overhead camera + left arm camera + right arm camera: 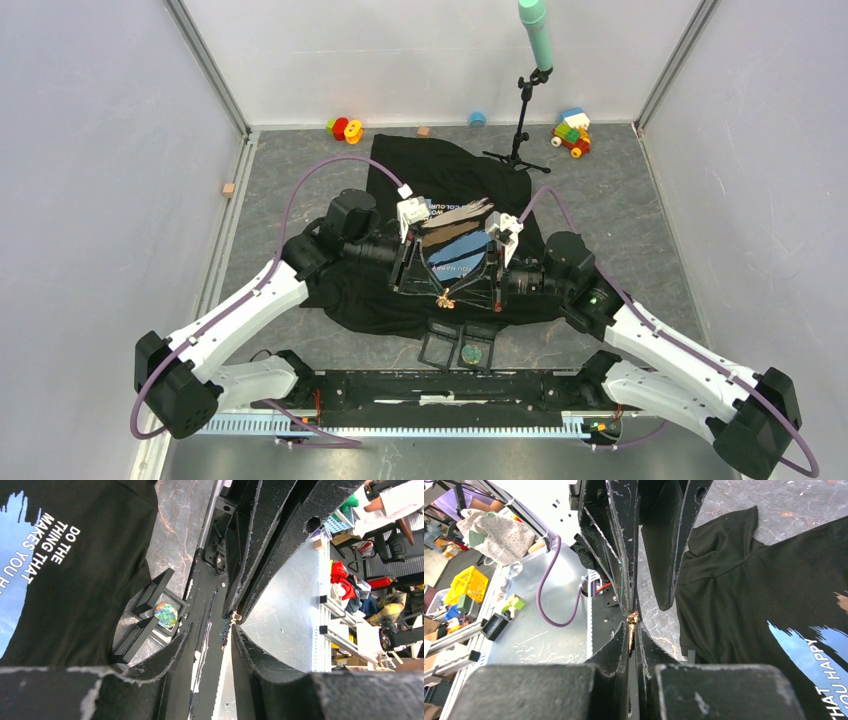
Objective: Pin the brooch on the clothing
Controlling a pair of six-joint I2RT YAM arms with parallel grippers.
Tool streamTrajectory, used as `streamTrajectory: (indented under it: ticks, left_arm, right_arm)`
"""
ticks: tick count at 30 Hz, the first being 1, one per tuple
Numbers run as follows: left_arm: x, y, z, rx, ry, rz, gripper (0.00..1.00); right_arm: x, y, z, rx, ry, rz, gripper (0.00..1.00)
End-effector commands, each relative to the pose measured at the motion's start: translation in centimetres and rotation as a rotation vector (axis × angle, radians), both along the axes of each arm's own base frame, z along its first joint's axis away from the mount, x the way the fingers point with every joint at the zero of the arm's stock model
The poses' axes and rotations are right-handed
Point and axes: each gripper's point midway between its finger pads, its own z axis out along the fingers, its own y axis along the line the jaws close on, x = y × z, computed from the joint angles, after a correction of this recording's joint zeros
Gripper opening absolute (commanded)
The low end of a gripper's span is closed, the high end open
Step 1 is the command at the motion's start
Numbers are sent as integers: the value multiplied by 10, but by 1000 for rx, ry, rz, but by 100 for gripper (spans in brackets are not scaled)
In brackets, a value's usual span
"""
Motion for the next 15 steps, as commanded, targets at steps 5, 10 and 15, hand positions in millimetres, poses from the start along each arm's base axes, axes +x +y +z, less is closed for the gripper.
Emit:
streamTrajectory:
  ticks: [5,10,15]
  left_arm:
    - [-14,-5,14,-32,-46,-100,37]
    - [-21,-7,14,-37,-42,-129,34]
    - [-27,-8,12,-32,-37,-159,18]
  right_arm:
    - [-5,1,21,54,-37,41,0]
    - [-5,0,20,50,-36,38,0]
    - [-4,0,21,50,-37,39,0]
